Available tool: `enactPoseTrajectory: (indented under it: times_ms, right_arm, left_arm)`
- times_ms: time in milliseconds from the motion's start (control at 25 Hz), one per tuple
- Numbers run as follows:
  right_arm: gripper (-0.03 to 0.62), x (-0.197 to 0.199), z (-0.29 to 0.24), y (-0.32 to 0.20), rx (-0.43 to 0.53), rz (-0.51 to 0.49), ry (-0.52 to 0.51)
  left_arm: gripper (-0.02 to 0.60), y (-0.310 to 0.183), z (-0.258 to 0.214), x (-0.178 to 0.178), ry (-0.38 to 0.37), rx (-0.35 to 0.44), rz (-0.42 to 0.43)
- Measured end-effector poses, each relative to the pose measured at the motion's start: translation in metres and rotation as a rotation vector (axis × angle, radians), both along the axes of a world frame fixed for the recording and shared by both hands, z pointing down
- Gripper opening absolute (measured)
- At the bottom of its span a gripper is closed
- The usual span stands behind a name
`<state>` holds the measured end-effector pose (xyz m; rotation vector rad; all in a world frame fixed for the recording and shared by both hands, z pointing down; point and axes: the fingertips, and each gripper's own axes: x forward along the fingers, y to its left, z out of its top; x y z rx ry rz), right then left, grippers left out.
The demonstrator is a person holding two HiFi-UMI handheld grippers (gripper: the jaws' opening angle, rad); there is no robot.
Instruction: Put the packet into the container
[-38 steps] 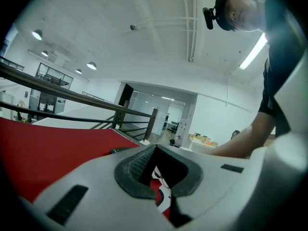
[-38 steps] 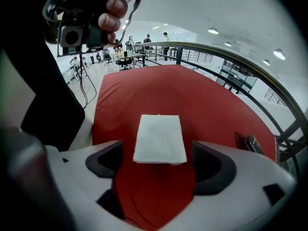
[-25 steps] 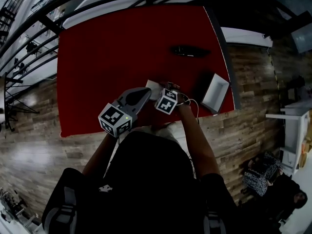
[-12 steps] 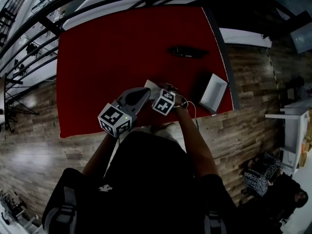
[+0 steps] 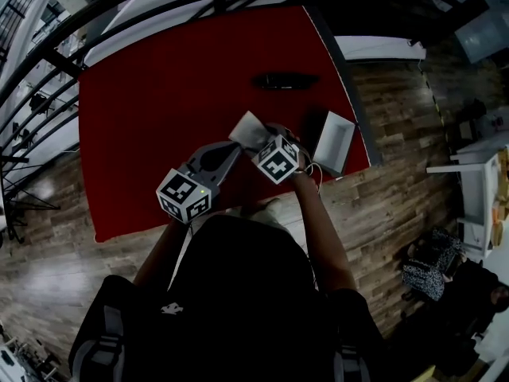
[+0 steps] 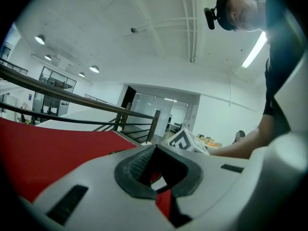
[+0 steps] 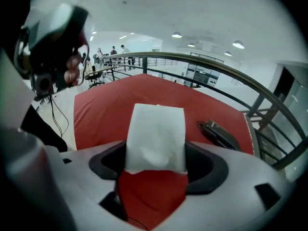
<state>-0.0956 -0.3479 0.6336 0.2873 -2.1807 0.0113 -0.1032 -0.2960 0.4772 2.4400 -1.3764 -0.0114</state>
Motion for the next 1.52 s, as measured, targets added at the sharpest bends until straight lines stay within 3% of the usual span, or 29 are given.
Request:
enactPoseTrajectory:
  times_ms: [320,600,800,1120,1520]
  right_arm:
    - [0.383,0.085,-0.053,-0.058,0.06,0.357,-0.117]
    - [0.383,0.184,-0.049,-0.079,0.051,0.711,-0.142]
    - [0.383,0.231,-0.044,-0.082,0.052,0.872,-0.147]
    - [0.383,0.264,-0.016,-0.079,0.012,1.128,-0.127]
    - [0.383,0.265,0.011,-0.075,-0.033,1.247,-0.106]
  left_arm:
    - [0.006,-0.022,0.0,0.053,0.014,0.007,0.144]
    - [0.006,-0.035,0.004,0.107,0.021,0.013,0.279]
    - [0.006,-0.039,0.004,0.134,0.023,0.005,0.341]
    - [0.006,-0.037,0.006,0.152,0.019,-0.001,0.381]
    - [0.006,-0.034,0.011,0.152,0.014,-0.01,0.384]
